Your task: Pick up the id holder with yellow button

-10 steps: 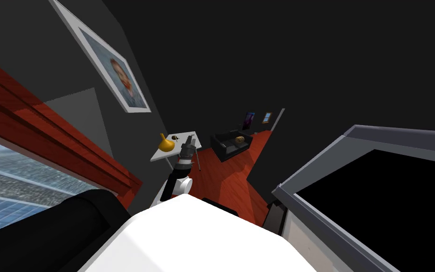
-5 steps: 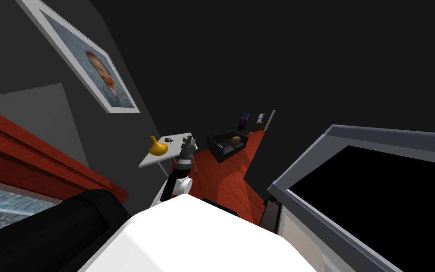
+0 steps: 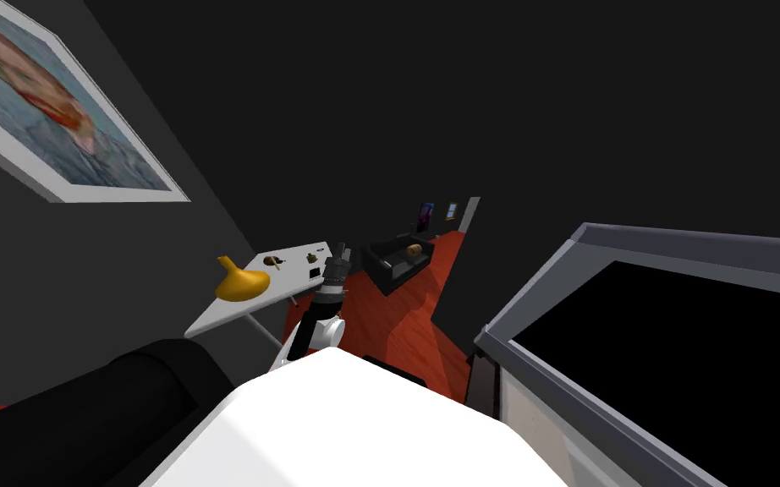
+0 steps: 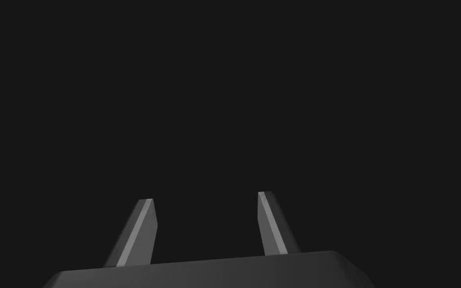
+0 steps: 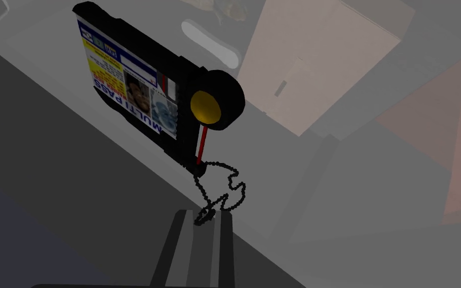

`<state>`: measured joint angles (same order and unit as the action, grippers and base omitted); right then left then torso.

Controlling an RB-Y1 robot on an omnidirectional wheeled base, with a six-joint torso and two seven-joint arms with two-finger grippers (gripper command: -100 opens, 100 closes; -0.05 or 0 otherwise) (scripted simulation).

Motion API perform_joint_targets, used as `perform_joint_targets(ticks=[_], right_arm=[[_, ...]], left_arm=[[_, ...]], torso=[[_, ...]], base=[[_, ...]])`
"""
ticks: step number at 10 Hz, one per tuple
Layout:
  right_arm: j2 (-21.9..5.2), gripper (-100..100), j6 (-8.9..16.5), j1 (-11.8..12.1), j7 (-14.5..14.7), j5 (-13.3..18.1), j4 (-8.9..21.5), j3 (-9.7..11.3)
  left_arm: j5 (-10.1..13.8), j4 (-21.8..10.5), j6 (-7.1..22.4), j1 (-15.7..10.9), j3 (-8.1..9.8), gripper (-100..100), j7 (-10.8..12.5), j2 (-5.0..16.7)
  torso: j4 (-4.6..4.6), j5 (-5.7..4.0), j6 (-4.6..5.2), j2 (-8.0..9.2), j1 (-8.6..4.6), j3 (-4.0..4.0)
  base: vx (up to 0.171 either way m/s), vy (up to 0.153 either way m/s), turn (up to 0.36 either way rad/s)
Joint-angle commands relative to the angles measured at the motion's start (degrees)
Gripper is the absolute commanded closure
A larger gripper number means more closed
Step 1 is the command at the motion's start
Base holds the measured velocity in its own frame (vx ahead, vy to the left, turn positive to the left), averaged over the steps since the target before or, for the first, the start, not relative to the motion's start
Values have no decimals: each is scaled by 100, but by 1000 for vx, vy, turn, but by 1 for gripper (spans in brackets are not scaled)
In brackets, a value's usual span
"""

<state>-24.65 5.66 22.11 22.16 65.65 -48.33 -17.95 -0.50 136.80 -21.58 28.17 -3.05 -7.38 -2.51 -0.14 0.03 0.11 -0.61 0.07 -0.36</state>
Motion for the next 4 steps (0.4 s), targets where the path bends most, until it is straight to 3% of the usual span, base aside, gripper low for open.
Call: perform_joint_targets(ticks=[1,2,3,4], right_arm=[[41,100,-227,112,-24,286,-128,-132],[63,100,-356,181,-36,447,-207,-210],[70,100,-275,121,-27,385,-146,-200],[75,0,-306,134,-30,409,-148,-217]], left_arm=[[0,0,0,0,0,0,0,0],[0,0,0,0,0,0,0,0],[0,0,0,0,0,0,0,0],[0,0,0,-2,0,0,0,0]], torso=[[0,0,0,0,0,0],[0,0,3,11,-4,5],[0,-1,5,12,-2,6],[6,-2,-7,29,-10,16]], base=[[124,32,-244],[136,44,-278],[61,29,-66],[9,7,10]])
